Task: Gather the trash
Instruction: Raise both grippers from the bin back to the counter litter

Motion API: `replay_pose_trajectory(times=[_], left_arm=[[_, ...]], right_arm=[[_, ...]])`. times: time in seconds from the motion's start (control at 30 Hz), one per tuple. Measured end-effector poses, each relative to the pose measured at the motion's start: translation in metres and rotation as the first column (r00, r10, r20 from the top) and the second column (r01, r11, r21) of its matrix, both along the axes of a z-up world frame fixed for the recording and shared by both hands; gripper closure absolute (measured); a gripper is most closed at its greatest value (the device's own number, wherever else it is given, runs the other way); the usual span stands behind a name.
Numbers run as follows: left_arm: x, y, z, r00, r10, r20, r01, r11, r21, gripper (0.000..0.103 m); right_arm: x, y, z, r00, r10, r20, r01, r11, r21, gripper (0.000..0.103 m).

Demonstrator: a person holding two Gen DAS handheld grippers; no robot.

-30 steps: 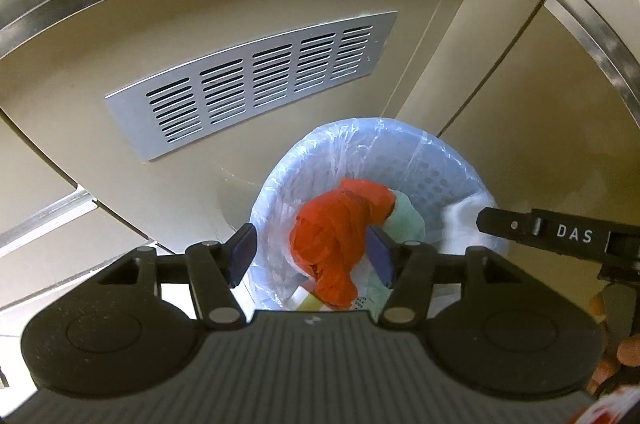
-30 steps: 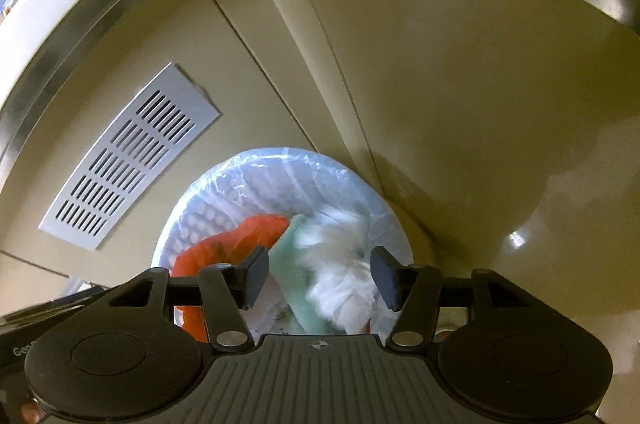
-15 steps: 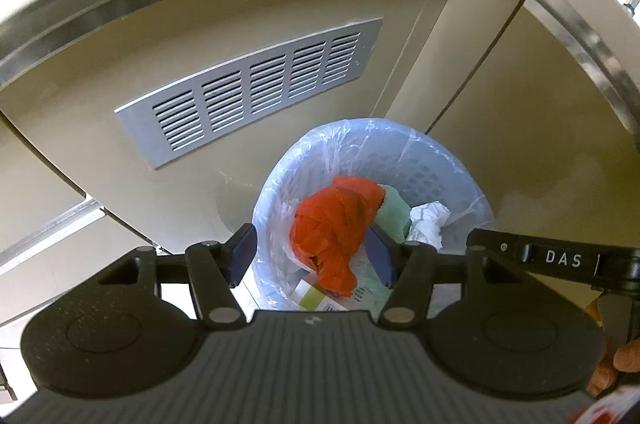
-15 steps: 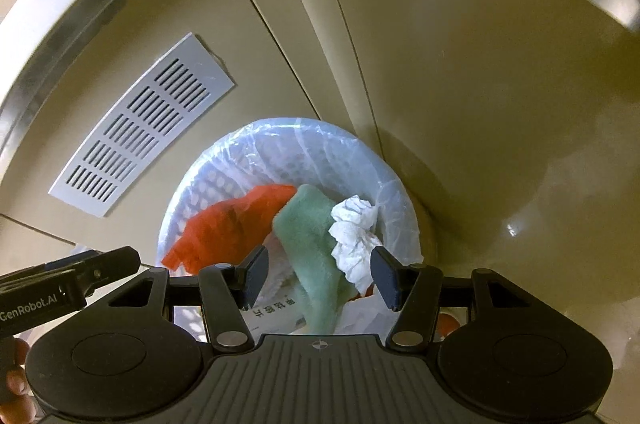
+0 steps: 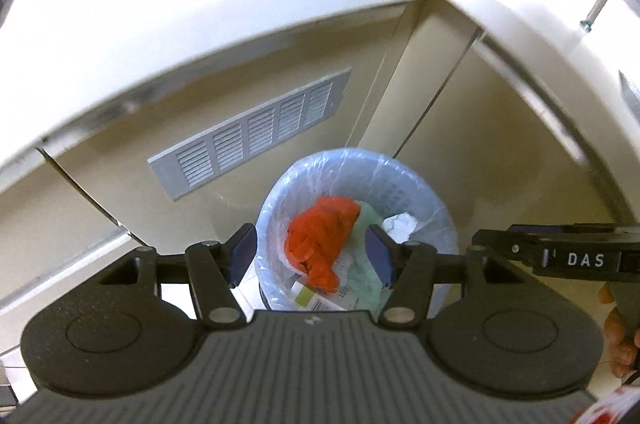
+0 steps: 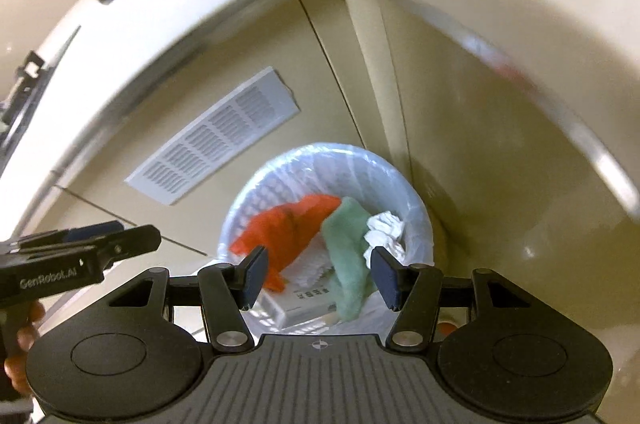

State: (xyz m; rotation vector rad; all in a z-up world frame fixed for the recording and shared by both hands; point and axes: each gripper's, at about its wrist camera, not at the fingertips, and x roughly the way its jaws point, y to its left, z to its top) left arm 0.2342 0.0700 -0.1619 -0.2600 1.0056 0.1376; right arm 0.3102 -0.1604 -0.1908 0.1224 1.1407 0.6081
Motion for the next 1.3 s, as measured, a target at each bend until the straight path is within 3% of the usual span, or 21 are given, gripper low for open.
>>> replay_pose_trajectory(times=[0.33, 0.63, 1.3], left_arm=[[0.002, -0.011, 0.064, 0.991, -0.020, 0.132, 0.018, 1.000, 0.016, 0.047], [0.036, -0.036, 0.107, 0.971, -0.038, 0.237, 0.031, 0.999, 0.033, 0.047], [0.142, -0.078, 0.137, 0.946, -0.059, 0.319, 0.019, 0.992, 0.127, 0.047]], right_arm=[[0.000, -0.025, 0.064, 0.994, 0.002, 0.113, -0.010, 0.998, 0.063, 0.046], [0.031, -0.053, 0.099, 0.975, -0.059, 0.215, 0.041, 0.995, 0.087, 0.046], [0.143, -0.119, 0.131, 0.898, -0.152, 0.412, 0.145, 0.988, 0.048, 0.046]])
